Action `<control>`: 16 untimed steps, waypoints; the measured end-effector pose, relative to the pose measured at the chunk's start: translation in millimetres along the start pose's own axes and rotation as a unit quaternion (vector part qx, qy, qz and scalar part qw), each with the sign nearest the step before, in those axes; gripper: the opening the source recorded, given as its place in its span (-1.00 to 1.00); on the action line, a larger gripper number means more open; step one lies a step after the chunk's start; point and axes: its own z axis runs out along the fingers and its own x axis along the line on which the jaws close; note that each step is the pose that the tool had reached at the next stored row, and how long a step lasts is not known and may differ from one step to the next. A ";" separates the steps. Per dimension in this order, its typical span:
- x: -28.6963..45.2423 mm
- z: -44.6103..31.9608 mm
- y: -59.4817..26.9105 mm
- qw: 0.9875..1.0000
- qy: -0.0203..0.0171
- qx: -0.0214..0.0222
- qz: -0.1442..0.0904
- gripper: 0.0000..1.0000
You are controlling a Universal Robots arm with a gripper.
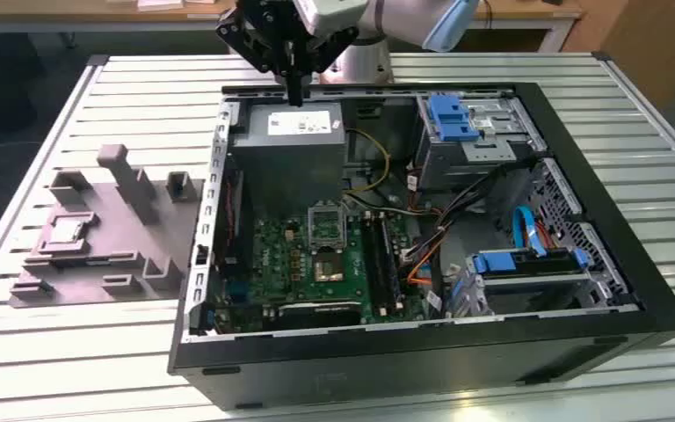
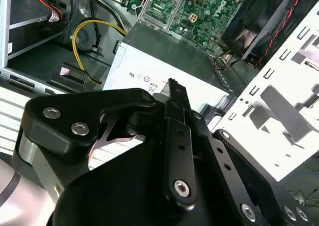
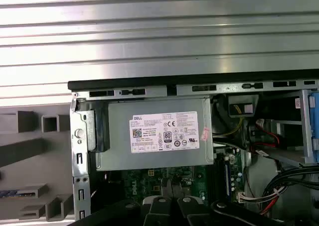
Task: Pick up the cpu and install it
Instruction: 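Reach for the cpu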
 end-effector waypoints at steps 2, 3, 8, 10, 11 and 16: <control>3.9 -0.1 -0.3 1.000 0.000 0.000 0.000 -0.79; 13.6 -0.4 -1.0 1.000 0.000 0.000 0.000 -0.79; 14.4 -0.4 -1.1 1.000 0.000 0.000 0.000 -0.79; 16.9 -0.4 -1.3 1.000 0.000 0.000 0.000 -0.79; 17.1 -0.4 -1.3 1.000 0.000 0.000 0.000 -0.79; 18.5 -0.5 -1.4 1.000 0.000 0.000 0.000 -0.79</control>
